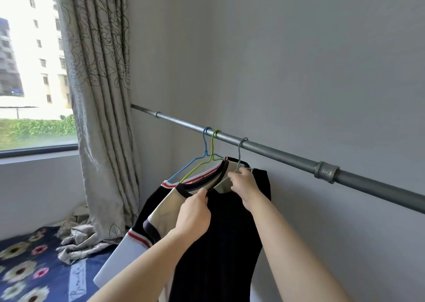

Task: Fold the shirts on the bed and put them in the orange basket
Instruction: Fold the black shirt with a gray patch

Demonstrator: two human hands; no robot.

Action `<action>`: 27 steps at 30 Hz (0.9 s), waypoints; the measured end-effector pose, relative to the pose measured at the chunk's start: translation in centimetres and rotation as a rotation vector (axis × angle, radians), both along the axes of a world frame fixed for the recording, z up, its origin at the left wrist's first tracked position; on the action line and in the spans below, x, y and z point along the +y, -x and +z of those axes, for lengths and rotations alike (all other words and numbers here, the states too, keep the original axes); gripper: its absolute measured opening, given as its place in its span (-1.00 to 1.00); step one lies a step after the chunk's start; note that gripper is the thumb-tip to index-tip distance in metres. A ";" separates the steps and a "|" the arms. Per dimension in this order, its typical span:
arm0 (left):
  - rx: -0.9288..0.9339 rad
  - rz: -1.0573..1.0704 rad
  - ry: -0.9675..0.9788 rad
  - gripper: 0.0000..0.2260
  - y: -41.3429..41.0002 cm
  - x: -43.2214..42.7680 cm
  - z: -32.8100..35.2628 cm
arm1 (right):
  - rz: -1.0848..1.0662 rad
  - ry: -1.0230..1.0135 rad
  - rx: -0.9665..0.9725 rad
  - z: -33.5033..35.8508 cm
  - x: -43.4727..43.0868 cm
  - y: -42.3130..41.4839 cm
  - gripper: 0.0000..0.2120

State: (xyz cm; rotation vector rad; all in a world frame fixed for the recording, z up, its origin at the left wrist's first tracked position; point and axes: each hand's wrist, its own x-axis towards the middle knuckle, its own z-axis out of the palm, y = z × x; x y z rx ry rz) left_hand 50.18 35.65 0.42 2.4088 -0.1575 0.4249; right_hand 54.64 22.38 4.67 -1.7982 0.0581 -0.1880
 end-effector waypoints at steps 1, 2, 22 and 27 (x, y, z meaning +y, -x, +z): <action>-0.037 0.006 0.006 -0.88 0.1 0.2 0.1 | -0.016 -0.134 -0.008 0.3 0.2 -0.3 -0.95; -0.066 0.012 0.011 -0.87 0.1 0.5 0.2 | -0.034 -0.253 -0.014 0.6 0.4 -0.5 -0.97; -0.065 0.470 0.200 -0.67 16.7 17.7 0.7 | 0.492 -0.613 -0.047 2.4 16.9 16.3 -0.81; -0.072 0.510 0.235 -0.78 24.2 26.4 1.3 | 0.588 -0.560 -0.045 2.8 24.9 23.7 -0.81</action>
